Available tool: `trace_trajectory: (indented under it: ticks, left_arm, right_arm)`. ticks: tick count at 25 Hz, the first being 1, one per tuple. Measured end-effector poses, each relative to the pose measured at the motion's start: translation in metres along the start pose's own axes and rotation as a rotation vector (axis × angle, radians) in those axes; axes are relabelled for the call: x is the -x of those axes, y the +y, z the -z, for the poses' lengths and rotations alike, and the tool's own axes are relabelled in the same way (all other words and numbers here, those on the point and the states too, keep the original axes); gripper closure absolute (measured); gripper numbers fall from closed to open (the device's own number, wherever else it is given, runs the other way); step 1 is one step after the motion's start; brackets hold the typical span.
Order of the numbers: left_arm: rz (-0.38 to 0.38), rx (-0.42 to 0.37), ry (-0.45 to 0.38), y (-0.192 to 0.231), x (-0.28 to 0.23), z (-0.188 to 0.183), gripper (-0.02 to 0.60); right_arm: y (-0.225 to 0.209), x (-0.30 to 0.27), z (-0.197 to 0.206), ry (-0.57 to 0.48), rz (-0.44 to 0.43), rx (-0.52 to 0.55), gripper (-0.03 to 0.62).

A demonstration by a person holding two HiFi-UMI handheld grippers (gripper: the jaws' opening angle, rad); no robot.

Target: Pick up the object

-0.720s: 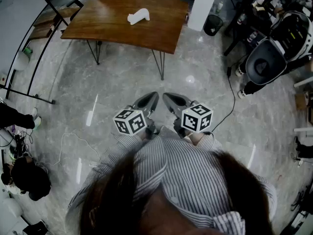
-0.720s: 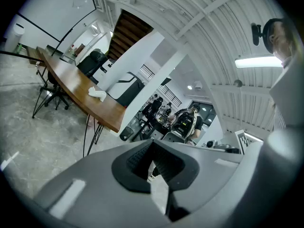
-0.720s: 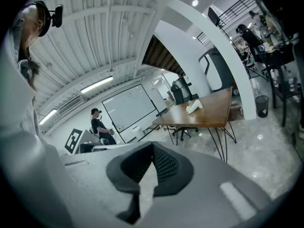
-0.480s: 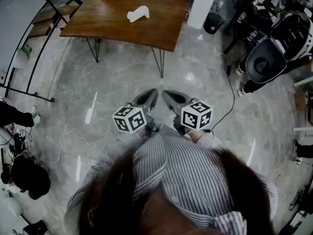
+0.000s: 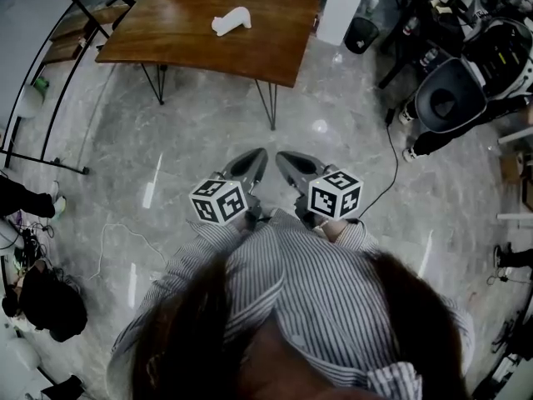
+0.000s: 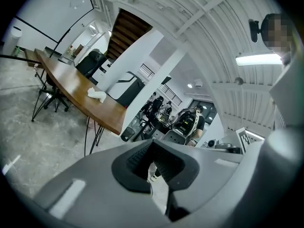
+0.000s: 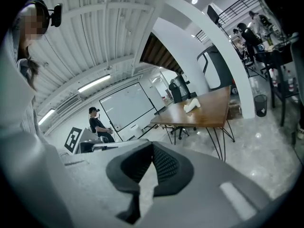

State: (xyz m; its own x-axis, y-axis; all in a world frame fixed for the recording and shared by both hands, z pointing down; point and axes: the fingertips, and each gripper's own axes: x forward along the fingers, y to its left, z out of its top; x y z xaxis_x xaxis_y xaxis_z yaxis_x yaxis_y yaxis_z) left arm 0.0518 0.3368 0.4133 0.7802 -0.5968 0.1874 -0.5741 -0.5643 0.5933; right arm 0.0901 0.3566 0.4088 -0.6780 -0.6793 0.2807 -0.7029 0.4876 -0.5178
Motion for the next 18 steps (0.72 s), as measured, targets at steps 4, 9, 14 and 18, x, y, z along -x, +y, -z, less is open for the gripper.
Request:
trace_trajectory:
  ticks: [4, 9, 14, 18]
  left_arm:
    - [0.008, 0.007, -0.018, 0.003, -0.013, -0.008, 0.575]
    - [-0.013, 0.049, -0.053, 0.018, -0.029, -0.018, 0.575]
    - [-0.016, 0.092, -0.043, 0.026, -0.046, -0.015, 0.575]
    - [-0.044, 0.092, -0.066, 0.04, -0.052, -0.025, 0.575]
  right_arm:
    - [-0.015, 0.0, -0.011, -0.031, -0.009, -0.03, 0.592]
    - [-0.031, -0.012, -0.018, 0.002, -0.028, -0.04, 0.592]
    - [-0.055, -0.015, -0.014, 0.048, -0.012, -0.066, 0.592]
    - [-0.071, -0.024, -0.018, 0.051, -0.004, -0.088, 0.592]
